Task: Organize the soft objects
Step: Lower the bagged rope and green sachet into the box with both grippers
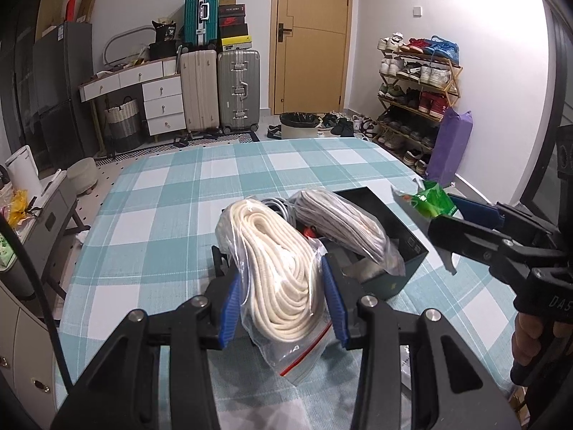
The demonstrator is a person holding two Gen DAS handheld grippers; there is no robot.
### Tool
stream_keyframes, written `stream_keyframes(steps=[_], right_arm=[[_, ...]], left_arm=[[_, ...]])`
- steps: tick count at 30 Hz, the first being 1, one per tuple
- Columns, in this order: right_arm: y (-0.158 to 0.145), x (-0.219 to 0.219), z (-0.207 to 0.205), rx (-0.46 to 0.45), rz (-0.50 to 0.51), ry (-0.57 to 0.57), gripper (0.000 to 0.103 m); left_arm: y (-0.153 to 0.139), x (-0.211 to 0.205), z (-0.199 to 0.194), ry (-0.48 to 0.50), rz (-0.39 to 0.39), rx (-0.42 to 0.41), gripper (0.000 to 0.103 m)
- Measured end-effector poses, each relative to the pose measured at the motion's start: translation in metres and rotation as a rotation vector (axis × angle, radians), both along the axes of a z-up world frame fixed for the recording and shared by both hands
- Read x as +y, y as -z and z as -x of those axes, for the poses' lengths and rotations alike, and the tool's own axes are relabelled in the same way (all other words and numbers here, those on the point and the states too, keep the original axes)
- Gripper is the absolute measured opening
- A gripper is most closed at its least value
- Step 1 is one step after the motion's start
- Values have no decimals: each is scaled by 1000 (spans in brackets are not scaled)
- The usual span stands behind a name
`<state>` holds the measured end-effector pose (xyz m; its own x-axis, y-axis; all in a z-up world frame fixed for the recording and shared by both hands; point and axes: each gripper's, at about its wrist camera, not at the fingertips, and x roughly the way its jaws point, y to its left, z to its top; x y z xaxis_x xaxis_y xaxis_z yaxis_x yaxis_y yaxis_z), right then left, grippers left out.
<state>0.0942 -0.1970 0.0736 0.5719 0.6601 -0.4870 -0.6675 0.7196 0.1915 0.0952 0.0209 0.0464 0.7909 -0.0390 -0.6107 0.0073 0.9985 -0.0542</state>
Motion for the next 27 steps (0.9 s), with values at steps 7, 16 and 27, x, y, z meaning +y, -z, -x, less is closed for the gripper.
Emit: stream_keyframes(steps=[7, 16, 27], right_arm=[[9, 8, -18, 24, 9, 3, 57], [21, 16, -38, 66, 11, 9, 57], [41, 34, -62, 137, 49, 7, 57]], left_arm=[[-2, 9, -9, -30, -12, -11, 41], [8, 10, -27, -48, -42, 7, 41], [18, -3, -46, -8, -44, 39, 41]])
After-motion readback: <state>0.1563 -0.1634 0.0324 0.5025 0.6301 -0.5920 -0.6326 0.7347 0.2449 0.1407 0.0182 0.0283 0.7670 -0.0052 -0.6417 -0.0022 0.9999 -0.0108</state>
